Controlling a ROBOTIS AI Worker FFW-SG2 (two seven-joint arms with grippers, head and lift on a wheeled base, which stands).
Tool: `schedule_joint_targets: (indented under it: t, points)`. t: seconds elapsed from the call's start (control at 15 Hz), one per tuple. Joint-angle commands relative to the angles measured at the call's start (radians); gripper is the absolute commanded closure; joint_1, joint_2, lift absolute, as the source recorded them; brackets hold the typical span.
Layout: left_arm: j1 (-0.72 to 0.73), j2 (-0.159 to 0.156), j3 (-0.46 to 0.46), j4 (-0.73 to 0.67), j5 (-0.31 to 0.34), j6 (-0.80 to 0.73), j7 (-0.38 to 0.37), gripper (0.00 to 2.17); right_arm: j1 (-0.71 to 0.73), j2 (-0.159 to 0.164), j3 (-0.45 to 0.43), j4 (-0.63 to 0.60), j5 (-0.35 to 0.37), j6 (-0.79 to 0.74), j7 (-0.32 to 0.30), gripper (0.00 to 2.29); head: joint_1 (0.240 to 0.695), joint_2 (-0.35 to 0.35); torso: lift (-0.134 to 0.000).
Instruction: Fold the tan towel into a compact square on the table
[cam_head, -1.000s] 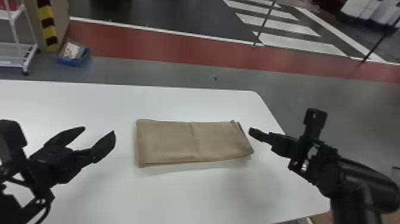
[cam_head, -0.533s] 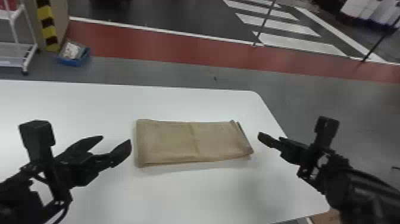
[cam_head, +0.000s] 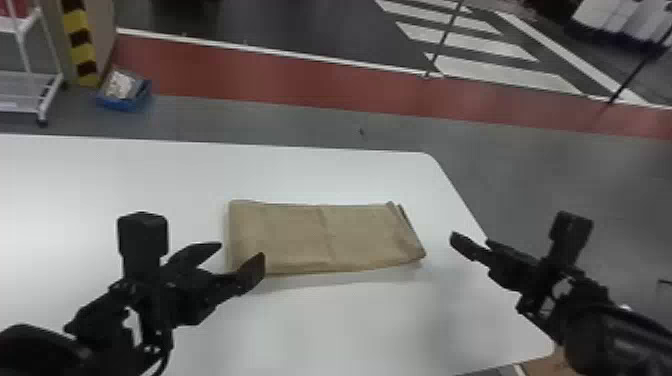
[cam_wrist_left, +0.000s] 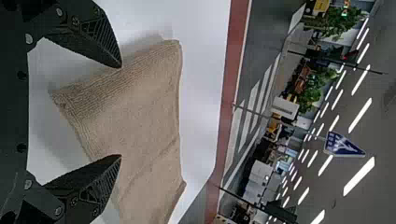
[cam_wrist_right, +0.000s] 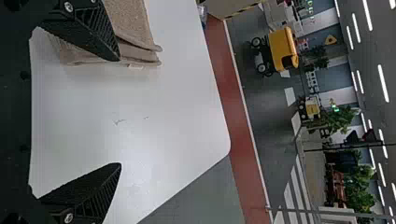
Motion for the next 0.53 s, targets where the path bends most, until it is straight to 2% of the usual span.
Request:
schedule_joint_targets:
  t: [0.0,0.33,0.47]
  points:
    - [-0.015,-0.011,-0.028,0.000,-0.030,0.008,0.031,0.27,0.003,0.001,-0.003,0.002,0.001,-0.003,0.001,0.09,0.695,-0.350,-0.123]
    - [-0.030,-0.029,-0.060,0.022,-0.085,0.066,0.073,0.28,0.005,0.004,-0.009,0.015,0.002,-0.031,0.012,0.09,0.695,-0.350,-0.123]
    - [-0.030,-0.031,-0.060,0.023,-0.090,0.069,0.073,0.47,0.005,0.004,-0.015,0.022,0.001,-0.040,0.018,0.09,0.695,-0.350,-0.123]
